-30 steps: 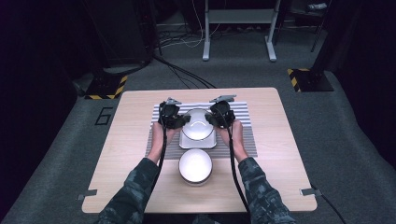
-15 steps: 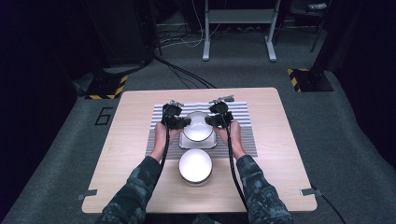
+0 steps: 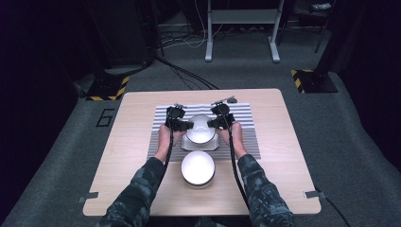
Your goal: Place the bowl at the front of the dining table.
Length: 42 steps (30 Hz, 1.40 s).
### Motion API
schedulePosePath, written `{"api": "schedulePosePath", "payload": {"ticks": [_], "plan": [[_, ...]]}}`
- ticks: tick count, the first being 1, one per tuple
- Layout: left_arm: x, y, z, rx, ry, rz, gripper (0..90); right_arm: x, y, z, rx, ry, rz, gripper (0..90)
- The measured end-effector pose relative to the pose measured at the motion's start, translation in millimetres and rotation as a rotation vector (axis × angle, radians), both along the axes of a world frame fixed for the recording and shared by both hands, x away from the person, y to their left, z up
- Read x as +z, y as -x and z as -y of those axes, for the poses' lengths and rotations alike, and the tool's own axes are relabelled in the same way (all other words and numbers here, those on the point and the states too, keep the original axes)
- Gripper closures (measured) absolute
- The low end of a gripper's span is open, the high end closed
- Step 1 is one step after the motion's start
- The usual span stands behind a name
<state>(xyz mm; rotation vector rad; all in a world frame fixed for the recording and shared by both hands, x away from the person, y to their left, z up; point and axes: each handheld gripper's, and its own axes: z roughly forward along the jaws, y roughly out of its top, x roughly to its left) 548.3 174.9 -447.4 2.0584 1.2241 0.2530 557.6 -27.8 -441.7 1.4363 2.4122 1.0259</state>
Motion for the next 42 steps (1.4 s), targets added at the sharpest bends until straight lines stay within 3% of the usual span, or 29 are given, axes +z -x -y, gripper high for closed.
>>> {"api": "schedulePosePath", "payload": {"ticks": [18,30,42], "plan": [[-21.4,-14.4,2.5,0.019,-0.006,-0.070,81.8,-19.9,-15.1,-1.7,-0.026,0.006,-0.078,81.4],[-29.5,-20.3,3.4,0.040,-0.008,-0.091,81.8,-31.9,-22.8,-1.3,-0.057,-0.019,-0.110,80.6],[-32.5,-22.9,7.7,0.048,-0.064,-0.090,79.5,-38.4,-25.7,-3.0,-0.085,-0.016,-0.106,80.3]]}}
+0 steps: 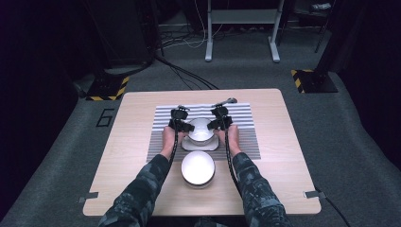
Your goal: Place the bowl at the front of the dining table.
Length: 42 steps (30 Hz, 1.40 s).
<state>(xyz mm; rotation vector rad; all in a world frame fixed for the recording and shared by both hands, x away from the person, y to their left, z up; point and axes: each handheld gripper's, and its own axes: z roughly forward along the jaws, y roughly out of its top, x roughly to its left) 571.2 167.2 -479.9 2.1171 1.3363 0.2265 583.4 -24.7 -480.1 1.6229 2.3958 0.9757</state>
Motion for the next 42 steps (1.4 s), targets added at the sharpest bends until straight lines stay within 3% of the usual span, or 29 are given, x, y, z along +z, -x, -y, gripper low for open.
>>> {"api": "schedulePosePath", "payload": {"ticks": [11,15,19,24,30,42], "plan": [[0.8,2.2,1.1,-0.001,-0.002,0.011,70.9,-1.3,1.7,-1.4,-0.023,-0.001,0.007,80.1],[2.8,2.9,-0.4,0.001,-0.005,0.016,63.3,-1.0,2.9,-1.4,-0.029,-0.002,0.017,79.5],[6.8,4.4,-4.5,0.018,-0.008,0.015,51.9,2.1,4.3,1.1,-0.030,-0.020,0.046,68.1],[10.7,7.2,-9.1,0.027,-0.001,0.026,37.9,9.3,8.4,1.5,-0.024,-0.001,0.062,42.4],[17.6,12.4,-13.5,0.028,0.014,0.044,26.3,15.3,15.6,5.8,-0.016,-0.001,0.088,22.8],[27.0,29.9,-28.1,0.011,0.047,0.057,14.8,28.6,35.2,19.4,-0.013,-0.033,0.130,6.3]]}}
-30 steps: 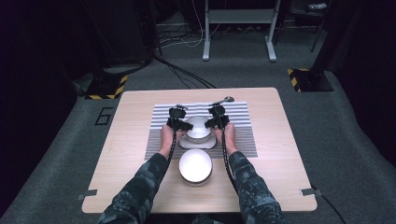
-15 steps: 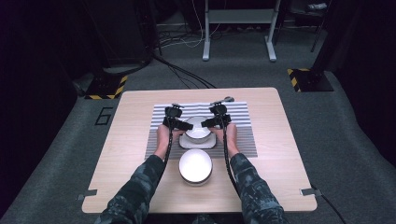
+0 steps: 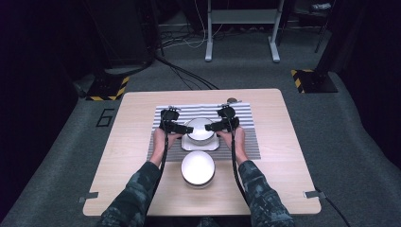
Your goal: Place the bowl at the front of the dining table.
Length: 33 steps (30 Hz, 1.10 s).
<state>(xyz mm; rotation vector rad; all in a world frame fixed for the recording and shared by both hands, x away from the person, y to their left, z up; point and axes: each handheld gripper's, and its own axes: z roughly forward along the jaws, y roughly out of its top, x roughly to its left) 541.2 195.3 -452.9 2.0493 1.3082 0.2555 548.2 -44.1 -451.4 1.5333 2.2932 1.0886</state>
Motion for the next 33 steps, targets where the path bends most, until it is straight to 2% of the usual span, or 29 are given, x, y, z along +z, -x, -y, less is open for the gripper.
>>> {"api": "schedulePosePath", "payload": {"ticks": [4,10,14,18,24,33], "plan": [[5.2,8.1,-5.8,-0.012,-0.001,0.018,12.9,5.9,5.8,3.1,0.006,-0.004,0.022,3.8],[12.7,20.4,-17.3,-0.005,0.005,0.048,7.9,13.1,18.3,9.8,0.037,0.013,0.053,2.6],[14.6,28.5,-24.4,0.001,0.002,0.065,5.9,17.9,28.8,17.2,0.041,0.004,0.072,2.2],[16.9,37.0,-30.4,-0.003,-0.004,0.081,5.0,21.8,39.2,25.5,0.045,-0.005,0.095,2.2],[27.4,53.7,-39.9,-0.023,-0.023,0.135,4.4,26.8,53.6,38.8,0.054,-0.012,0.133,2.3],[34.6,75.5,-50.0,-0.039,-0.027,0.177,4.4,33.2,75.8,56.2,0.047,-0.022,0.159,2.7]]}}
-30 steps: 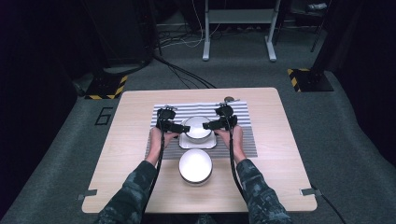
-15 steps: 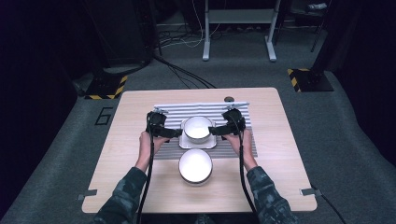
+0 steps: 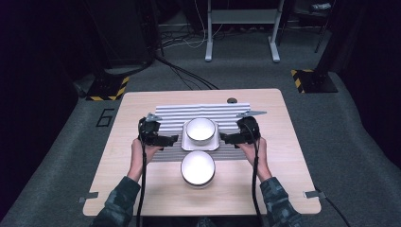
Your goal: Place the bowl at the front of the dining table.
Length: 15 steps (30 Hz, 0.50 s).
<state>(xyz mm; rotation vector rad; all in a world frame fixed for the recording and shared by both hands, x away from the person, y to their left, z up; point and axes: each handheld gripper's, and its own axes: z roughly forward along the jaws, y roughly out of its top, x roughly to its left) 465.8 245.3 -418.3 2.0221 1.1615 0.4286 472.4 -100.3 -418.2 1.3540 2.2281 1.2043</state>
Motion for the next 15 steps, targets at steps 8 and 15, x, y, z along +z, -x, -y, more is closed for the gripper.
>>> {"api": "schedulePosePath", "payload": {"ticks": [8,15], "plan": [[-3.8,12.4,-11.9,0.009,-0.017,0.002,4.3,1.9,19.5,10.4,-0.006,0.016,0.026,2.8],[-6.4,26.2,-24.6,0.033,-0.009,0.011,4.3,1.2,32.6,18.7,-0.010,0.029,0.038,2.8]]}}
